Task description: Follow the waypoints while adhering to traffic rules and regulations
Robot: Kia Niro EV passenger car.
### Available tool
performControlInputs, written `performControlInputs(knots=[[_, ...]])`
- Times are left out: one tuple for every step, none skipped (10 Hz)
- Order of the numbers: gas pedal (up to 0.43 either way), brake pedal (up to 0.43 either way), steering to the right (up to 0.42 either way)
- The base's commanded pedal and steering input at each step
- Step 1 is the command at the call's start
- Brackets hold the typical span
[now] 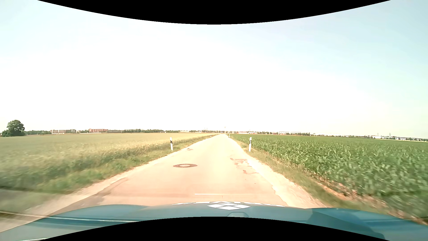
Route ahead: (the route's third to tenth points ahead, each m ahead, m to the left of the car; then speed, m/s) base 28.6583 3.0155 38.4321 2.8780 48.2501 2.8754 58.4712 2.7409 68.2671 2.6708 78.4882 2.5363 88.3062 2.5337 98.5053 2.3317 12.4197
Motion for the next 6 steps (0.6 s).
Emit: performControlInputs(knots=[[0.157,0.0,-0.005],[0.15,0.0,-0.004],[0.138,0.0,-0.004],[0.13,0.0,-0.003],[0.118,0.0,-0.003],[0.118,0.0,-0.003]])
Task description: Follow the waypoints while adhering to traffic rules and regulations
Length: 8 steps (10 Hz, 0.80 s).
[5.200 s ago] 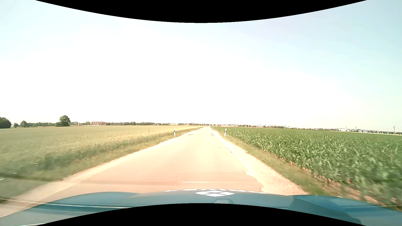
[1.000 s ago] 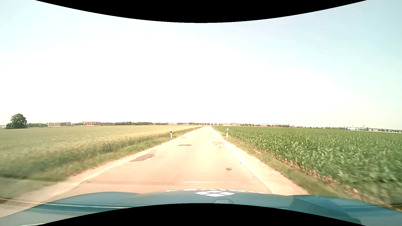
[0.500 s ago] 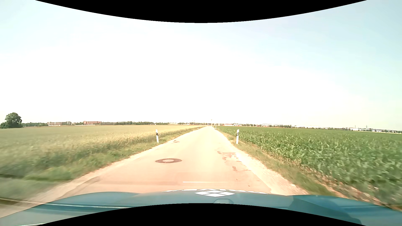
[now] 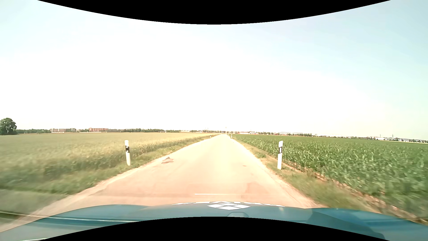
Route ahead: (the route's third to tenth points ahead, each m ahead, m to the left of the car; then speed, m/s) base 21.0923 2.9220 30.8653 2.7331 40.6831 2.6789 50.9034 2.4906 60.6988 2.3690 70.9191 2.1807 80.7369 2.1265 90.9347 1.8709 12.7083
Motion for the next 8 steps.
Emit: performControlInputs(knots=[[0.118,0.0,-0.002],[0.11,0.0,-0.001],[0.11,0.0,-0.002],[0.087,0.0,-0.002],[0.079,0.0,-0.002],[0.0,0.0,-0.002],[0.0,0.0,-0.002],[0.0,0.0,-0.001]])
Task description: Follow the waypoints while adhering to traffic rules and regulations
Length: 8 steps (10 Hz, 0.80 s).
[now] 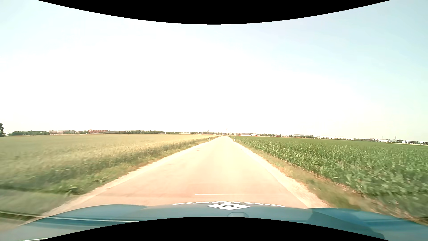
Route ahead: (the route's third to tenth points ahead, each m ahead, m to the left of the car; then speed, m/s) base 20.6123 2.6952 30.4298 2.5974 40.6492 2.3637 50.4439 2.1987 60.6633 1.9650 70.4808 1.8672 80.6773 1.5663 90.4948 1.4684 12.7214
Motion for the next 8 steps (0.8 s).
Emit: performControlInputs(knots=[[0.0,0.0,-0.002],[0.0,0.0,0.001],[0.0,0.0,0.006],[0.0,0.0,0.007],[0.0,0.0,0.007],[0.0,0.0,0.007],[0.0,0.0,0.007],[0.0,0.0,0.007]])
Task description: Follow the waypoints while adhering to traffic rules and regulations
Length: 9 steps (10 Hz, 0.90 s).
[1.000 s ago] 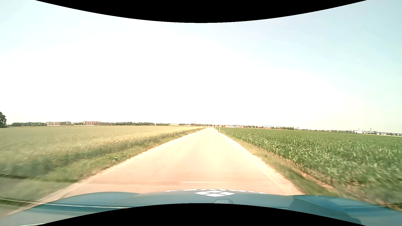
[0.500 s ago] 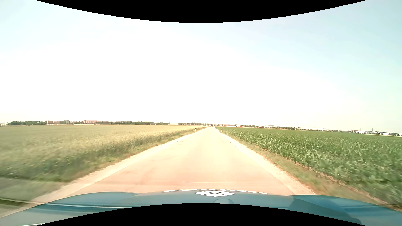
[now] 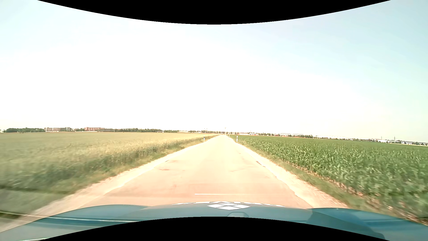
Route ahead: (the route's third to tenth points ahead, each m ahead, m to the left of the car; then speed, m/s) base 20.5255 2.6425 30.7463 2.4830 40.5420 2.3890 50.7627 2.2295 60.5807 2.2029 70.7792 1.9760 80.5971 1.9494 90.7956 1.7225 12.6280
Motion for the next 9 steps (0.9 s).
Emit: performControlInputs(knots=[[0.0,0.0,0.005],[0.0,0.0,0.004],[0.0,0.0,0.004],[0.0,0.0,0.003],[0.0,0.0,0.001],[0.047,0.0,0.0],[0.059,0.0,0.0],[0.059,0.0,-0.001],[0.059,0.0,-0.002]])
